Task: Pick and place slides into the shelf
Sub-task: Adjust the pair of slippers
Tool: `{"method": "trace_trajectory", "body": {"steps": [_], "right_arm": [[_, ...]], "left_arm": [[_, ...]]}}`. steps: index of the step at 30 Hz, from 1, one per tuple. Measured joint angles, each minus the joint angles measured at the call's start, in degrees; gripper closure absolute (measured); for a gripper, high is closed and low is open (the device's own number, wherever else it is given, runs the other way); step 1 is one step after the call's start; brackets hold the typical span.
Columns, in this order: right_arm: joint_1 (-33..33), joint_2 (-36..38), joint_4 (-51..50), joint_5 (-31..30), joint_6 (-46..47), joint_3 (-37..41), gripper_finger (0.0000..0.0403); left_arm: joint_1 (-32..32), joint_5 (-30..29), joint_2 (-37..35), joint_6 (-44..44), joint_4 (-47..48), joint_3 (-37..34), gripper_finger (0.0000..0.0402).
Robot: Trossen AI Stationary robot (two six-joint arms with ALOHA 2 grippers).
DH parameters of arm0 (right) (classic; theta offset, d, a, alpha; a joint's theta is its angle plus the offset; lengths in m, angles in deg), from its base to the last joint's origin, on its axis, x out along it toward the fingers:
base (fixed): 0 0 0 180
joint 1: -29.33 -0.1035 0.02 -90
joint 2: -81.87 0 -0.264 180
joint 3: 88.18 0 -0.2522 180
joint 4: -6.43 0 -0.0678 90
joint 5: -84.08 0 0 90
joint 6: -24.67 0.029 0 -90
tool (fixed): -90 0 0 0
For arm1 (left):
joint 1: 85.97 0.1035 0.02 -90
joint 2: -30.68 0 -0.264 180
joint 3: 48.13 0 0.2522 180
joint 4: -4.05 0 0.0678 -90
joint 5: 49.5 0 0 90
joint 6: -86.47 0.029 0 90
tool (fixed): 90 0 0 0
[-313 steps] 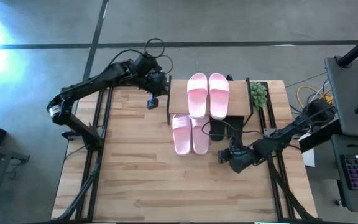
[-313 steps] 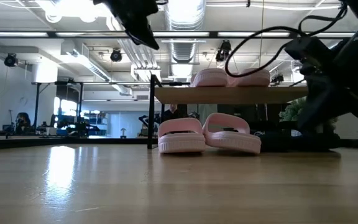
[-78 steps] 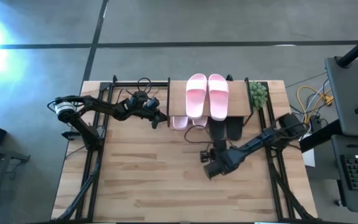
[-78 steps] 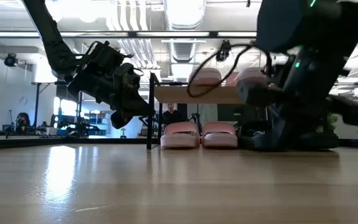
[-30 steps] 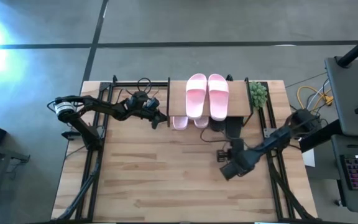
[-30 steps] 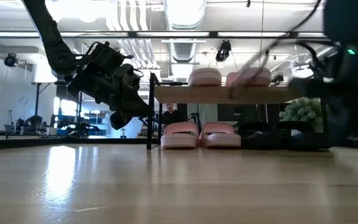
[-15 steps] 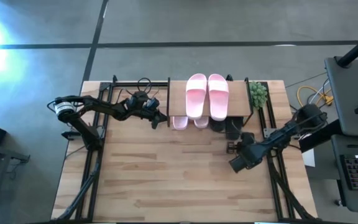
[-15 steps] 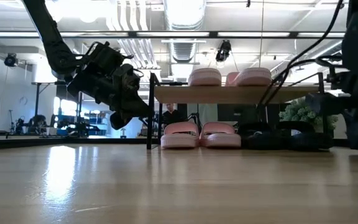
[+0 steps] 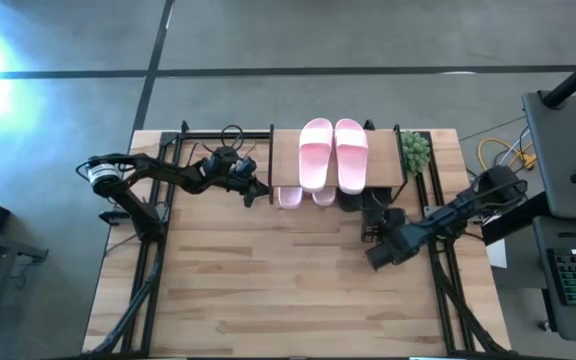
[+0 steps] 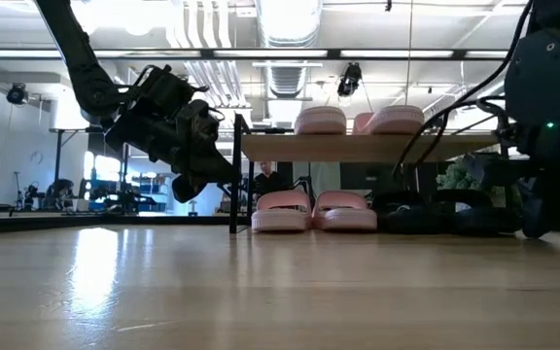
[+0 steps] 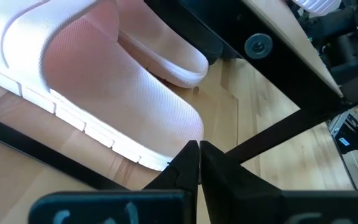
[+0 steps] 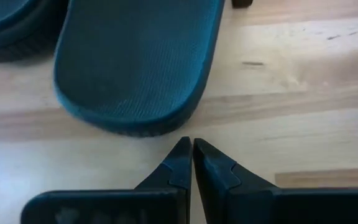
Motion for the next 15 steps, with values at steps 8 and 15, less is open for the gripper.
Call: {"method": "trace_trajectory", "body": {"steps": [8,15], "right_arm": [[3.7,-0.3,-0.5,-1.5,0.0,1.7,0.0390],[4.5,-0.2,-6.0,-1.4,1.9,2.6,0.0390]], "left_arm": [[0.0,0.0,0.0,0.0,0.2,0.0,0.0402],[0.0,0.0,0.0,-0.1,0.3,0.0,0.0402]]}}
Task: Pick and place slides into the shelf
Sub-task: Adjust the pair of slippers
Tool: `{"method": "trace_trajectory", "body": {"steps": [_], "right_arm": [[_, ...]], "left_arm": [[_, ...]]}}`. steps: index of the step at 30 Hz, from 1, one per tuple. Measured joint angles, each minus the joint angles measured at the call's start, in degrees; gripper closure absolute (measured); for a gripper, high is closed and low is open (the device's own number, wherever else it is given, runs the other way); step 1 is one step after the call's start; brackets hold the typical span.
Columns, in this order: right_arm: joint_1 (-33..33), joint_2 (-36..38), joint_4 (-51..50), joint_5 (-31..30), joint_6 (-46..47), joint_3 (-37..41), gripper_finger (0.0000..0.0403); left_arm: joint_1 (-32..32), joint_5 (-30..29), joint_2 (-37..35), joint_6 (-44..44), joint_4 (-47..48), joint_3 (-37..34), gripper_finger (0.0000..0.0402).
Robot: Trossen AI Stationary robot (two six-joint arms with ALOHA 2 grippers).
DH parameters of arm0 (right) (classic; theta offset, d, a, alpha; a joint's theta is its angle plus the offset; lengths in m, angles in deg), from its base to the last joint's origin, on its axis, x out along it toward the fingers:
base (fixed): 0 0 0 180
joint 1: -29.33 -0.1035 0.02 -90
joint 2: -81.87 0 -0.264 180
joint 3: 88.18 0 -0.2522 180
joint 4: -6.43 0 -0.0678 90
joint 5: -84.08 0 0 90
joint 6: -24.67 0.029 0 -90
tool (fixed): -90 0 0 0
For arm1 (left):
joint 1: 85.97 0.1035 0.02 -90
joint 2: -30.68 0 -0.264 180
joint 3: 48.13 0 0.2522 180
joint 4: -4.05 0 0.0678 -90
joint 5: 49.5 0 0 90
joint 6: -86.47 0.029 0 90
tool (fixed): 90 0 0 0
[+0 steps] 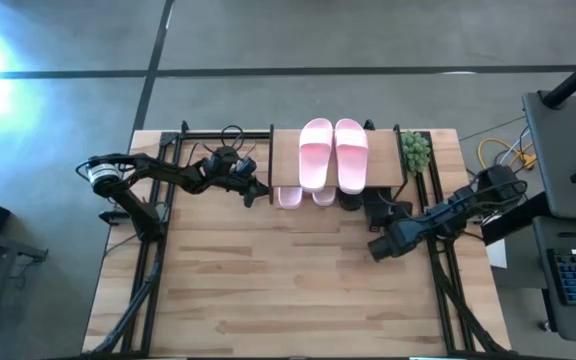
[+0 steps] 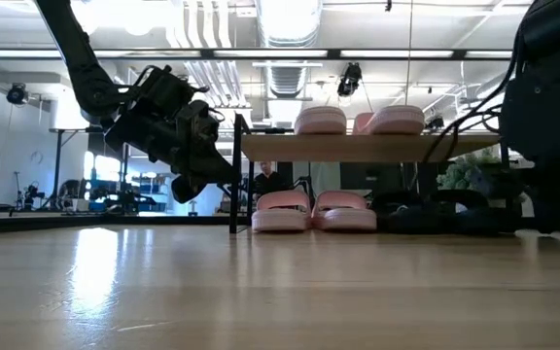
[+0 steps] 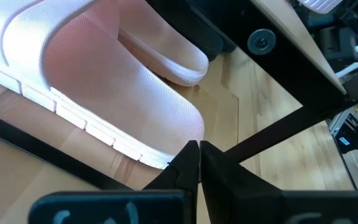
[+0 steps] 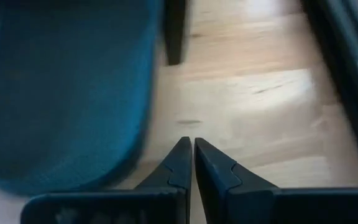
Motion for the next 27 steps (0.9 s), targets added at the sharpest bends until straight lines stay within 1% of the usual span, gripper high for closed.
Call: {"method": "trace_trajectory", "body": {"steps": [10,13,16,19,23,27], "right_arm": [[3.2,0.0,-0.2,-3.2,0.2,0.2,0.0390],[3.9,0.0,-0.3,-3.3,-0.5,0.2,0.0390],[3.6,0.5,-0.1,-1.8,-1.1,-0.1,0.0390],[1.8,1.7,0.4,0.3,-4.6,-1.0,0.0390],[-0.8,4.4,0.4,1.1,-5.2,-1.5,0.0390],[-2.3,6.8,-0.2,1.3,-2.7,-0.8,0.0390]], "left_arm": [[0.0,0.0,0.0,-0.1,0.0,0.0,0.0402],[0.0,0.0,0.0,-0.1,0.0,0.0,0.0402],[0.0,0.1,0.0,-0.3,0.0,0.0,0.0402],[0.0,0.9,-0.5,-1.4,0.0,-0.2,0.0402],[0.0,3.0,-4.3,-1.0,0.1,-0.5,0.0402],[0.0,2.2,-11.3,4.0,1.7,-0.8,0.0402]]}}
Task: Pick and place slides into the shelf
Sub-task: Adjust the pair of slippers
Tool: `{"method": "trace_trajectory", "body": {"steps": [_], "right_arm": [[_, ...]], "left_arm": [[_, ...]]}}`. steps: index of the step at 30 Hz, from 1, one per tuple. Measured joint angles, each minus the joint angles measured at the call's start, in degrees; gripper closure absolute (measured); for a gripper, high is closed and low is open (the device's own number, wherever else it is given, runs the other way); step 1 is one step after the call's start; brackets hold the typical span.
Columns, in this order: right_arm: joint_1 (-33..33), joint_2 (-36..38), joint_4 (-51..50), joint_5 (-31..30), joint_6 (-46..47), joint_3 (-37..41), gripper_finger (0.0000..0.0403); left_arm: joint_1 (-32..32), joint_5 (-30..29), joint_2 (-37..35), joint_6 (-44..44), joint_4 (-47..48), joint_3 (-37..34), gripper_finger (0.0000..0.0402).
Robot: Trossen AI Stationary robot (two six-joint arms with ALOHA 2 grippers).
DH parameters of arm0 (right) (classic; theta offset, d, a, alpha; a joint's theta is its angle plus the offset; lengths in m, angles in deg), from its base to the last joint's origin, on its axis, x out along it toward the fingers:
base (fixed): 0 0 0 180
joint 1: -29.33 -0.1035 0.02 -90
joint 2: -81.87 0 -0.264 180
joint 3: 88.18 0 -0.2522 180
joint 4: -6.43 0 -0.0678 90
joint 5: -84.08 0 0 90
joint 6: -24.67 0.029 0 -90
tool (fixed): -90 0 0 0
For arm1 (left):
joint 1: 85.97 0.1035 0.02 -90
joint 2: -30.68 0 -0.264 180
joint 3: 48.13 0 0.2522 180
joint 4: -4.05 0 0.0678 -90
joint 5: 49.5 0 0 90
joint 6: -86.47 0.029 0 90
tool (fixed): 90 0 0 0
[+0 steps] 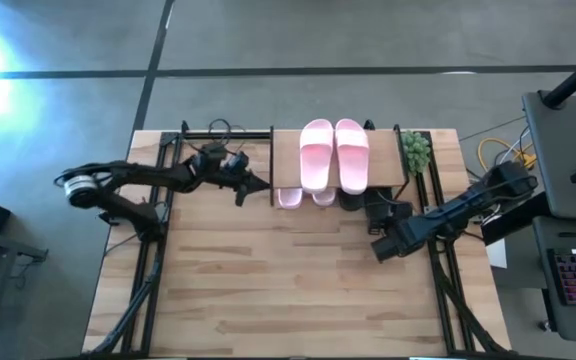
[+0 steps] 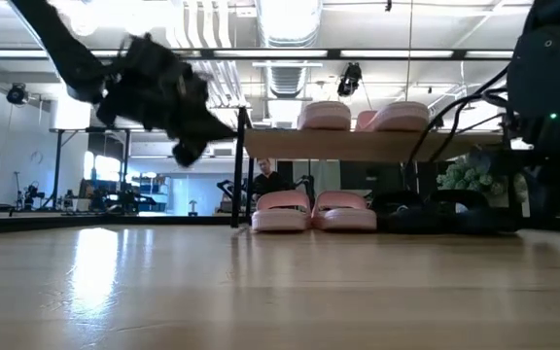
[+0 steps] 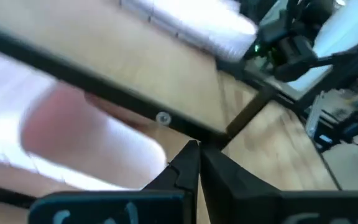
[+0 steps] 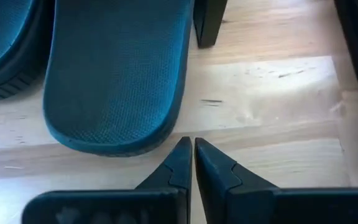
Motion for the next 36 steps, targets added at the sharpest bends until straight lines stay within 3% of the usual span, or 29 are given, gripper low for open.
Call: {"method": "trace_trajectory", "body": {"steps": [7,11,16,21,25,33,36], "right_arm": [[-0.3,1.7,-0.2,0.0,0.3,0.4,0.0390],[-0.3,1.9,-0.3,0.0,0.2,0.4,0.0390],[-1.6,3.4,-0.3,0.0,-0.7,0.1,0.0390],[-5.0,7.8,-0.8,-1.3,1.3,0.1,0.0390],[-9.2,12.0,-1.3,-5.2,7.3,0.1,0.0390],[-17.0,19.9,-2.6,-16.1,4.6,-5.6,0.0390],[-17.2,20.1,-7.4,-16.6,2.4,-8.9,0.0390]], "left_arm": [[-1.6,-4.1,-13.7,2.6,9.7,-0.5,0.0402],[-4.0,-9.3,-18.9,4.3,17.4,-0.5,0.0402],[-16.1,-13.0,-20.7,4.3,17.5,2.3,0.0402],[-29.2,-26.7,-8.9,13.5,18.3,9.5,0.0402],[-31.2,-35.6,5.0,22.0,19.4,17.8,0.0402],[-30.3,-36.5,23.8,30.9,17.8,35.7,0.0402],[-30.3,-36.6,29.3,33.4,18.9,42.3,0.0402]]}}
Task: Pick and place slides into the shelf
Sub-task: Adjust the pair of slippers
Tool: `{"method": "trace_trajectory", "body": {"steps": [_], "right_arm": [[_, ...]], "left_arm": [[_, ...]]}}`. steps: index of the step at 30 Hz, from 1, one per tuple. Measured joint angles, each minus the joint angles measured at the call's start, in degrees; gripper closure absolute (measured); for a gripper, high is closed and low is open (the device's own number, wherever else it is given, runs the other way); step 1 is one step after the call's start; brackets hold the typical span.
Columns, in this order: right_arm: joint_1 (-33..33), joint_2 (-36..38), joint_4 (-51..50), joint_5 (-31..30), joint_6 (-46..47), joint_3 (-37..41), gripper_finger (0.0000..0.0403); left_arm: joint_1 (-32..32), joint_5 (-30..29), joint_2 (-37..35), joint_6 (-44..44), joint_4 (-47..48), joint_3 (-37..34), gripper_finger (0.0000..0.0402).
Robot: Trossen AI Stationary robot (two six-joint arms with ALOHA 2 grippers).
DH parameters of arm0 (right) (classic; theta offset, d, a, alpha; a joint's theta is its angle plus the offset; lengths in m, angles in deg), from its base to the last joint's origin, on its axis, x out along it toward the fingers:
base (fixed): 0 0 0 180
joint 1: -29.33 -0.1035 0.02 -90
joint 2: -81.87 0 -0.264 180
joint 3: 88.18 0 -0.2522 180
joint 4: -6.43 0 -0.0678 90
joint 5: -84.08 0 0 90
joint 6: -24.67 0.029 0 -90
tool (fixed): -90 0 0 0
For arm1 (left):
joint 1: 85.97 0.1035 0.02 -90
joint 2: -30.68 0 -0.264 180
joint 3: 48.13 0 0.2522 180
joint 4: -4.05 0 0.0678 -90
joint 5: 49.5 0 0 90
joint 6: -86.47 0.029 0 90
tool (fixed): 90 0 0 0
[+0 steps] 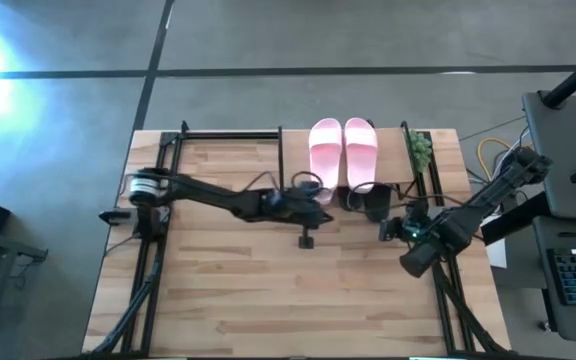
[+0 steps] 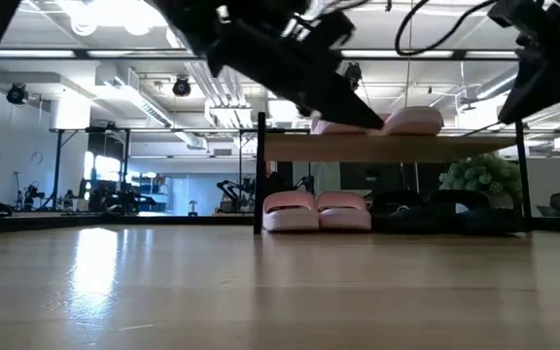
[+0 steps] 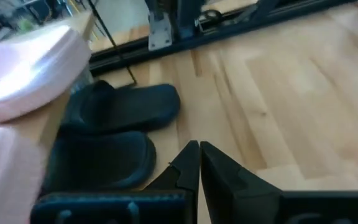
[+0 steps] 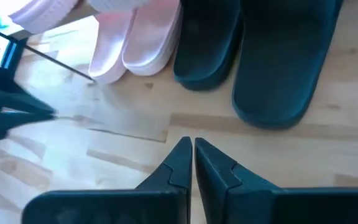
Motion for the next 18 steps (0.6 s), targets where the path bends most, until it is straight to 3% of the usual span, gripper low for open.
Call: {"method": "trace_trajectory", "body": {"steps": [4,10,18], "right_arm": [[-0.1,-1.2,-4.7,0.1,-0.7,-2.8,0.0390],[-0.1,-2.8,-5.1,1.1,-2.7,-3.9,0.0390],[-1.5,-1.9,-10.1,2.7,1.0,-3.9,0.0390]], "left_arm": [[-0.8,-5.1,4.3,0.5,5.1,5.4,0.0402],[-5.3,-29.0,6.0,11.3,5.4,8.7,0.0402],[-9.4,-36.2,14.4,18.2,13.8,19.1,0.0402]]}}
